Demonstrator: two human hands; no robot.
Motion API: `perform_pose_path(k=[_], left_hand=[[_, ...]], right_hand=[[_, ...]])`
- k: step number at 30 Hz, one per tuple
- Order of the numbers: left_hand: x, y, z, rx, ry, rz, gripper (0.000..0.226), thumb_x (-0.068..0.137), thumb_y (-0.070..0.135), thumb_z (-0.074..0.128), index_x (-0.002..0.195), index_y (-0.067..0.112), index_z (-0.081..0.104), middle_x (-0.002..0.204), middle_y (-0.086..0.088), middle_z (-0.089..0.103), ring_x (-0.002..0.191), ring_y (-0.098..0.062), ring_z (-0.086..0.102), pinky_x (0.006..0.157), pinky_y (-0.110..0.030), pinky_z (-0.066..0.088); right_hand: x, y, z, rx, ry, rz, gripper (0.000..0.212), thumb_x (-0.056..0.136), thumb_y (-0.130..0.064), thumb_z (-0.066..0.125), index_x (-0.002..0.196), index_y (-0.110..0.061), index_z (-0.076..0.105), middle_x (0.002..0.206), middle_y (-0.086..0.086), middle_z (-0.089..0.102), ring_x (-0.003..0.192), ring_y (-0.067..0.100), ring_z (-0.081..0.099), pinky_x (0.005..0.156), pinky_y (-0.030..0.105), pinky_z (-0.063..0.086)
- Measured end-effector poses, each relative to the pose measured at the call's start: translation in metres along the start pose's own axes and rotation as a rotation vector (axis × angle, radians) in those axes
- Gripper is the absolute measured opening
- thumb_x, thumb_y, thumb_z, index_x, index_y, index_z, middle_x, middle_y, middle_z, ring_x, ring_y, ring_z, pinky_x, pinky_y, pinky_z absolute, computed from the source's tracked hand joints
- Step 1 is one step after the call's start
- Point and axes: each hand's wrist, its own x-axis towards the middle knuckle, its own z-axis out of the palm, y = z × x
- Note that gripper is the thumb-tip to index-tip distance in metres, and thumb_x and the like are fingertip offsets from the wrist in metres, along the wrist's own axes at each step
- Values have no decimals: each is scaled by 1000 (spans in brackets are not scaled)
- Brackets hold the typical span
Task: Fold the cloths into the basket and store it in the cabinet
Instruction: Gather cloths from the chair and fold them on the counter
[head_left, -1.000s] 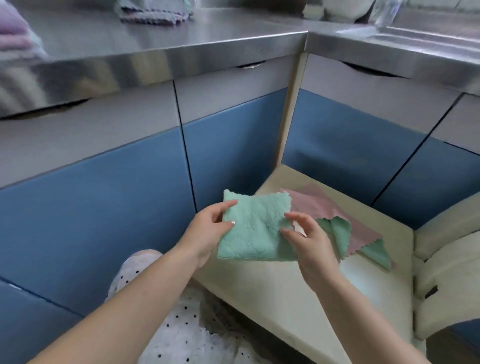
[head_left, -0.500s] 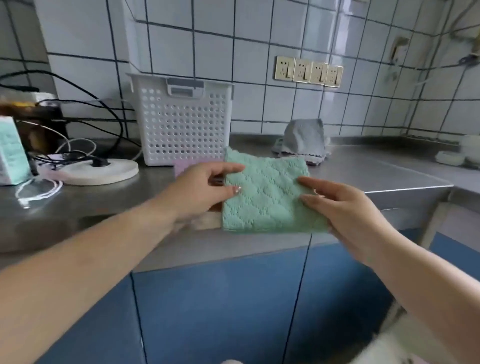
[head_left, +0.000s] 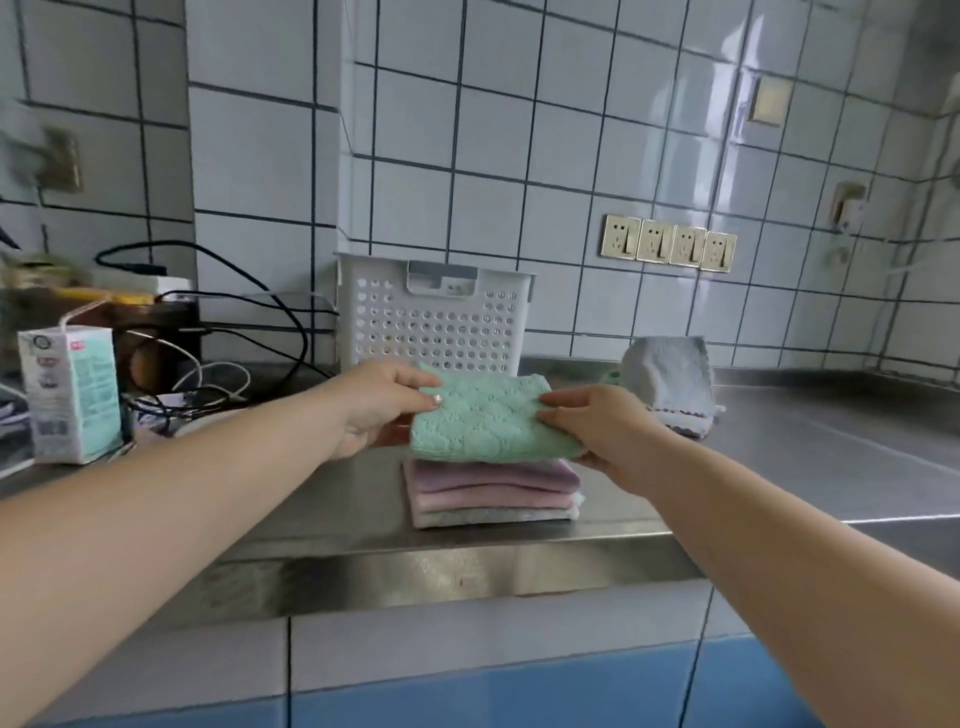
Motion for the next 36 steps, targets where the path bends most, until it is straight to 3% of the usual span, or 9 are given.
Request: perform_pose_path(k=[6,9,14,17,20,25,30,34,36], left_hand=[[21,-17,4,-14,-5,-11,33,85,4,65,117,10,62,129,-9,56,124,-20,47,112,-33,29],[21,-22,5,19,-3,-21,35,86,4,64,120,8,60,119,-4,55,112,-13,47,92,-20,36],[12,-22,2,152,-25,-20,33,87,17,65,120,15,62,109,-1,61,93,-12,58,68,-17,51],[15,-8,-3,731,123,232,42,93,33,55,133,22,53,140,-7,44,128,-20,40,102,-25,32],[15,16,9,877,24,407,37,101,21,36,130,5,53,144,-11,40,135,-19,31,104,-20,20],[26,7,42,1024,-168,266,32,99,18,31,115,4,55,116,-16,57,102,-26,55,92,-36,45],[26,-13,42,1088,-226,100,49,103,28,20,142,1,31,152,-17,25,140,-25,25,114,-35,22],[27,-17,39,1114,-247,114,57,102,36,17,150,6,11,159,-10,6,146,-19,8,119,-33,11],[26,-17,38,1121,-241,117,59,101,39,18,151,9,5,159,-7,0,146,-17,3,119,-32,7]], right_hand=[[17,15,4,-34,15,62,14,83,-19,70,96,-21,71,101,6,66,90,19,59,76,30,54],[20,20,9,-90,4,51,13,83,-21,70,95,-21,71,104,9,67,92,23,60,79,33,52],[21,14,3,-303,-31,2,23,85,-27,67,106,-19,70,108,8,67,87,18,57,81,31,51],[25,-4,4,-631,75,-200,30,93,-30,53,116,-13,65,115,9,66,98,23,61,88,30,46],[29,-22,21,-691,38,-330,34,98,-28,41,125,-16,58,126,8,60,114,25,56,93,32,43],[31,-9,56,-874,-237,-199,40,101,-21,29,138,-10,42,145,10,42,132,27,38,109,35,29],[39,9,44,-1085,-347,-200,49,102,-34,21,148,-16,24,156,7,18,144,25,16,117,43,14],[40,14,37,-991,-276,-89,44,104,-17,22,146,-3,23,152,17,21,142,32,17,116,41,17],[40,17,37,-1029,-317,-113,46,104,-23,22,146,-7,24,154,13,19,143,30,15,116,45,16]])
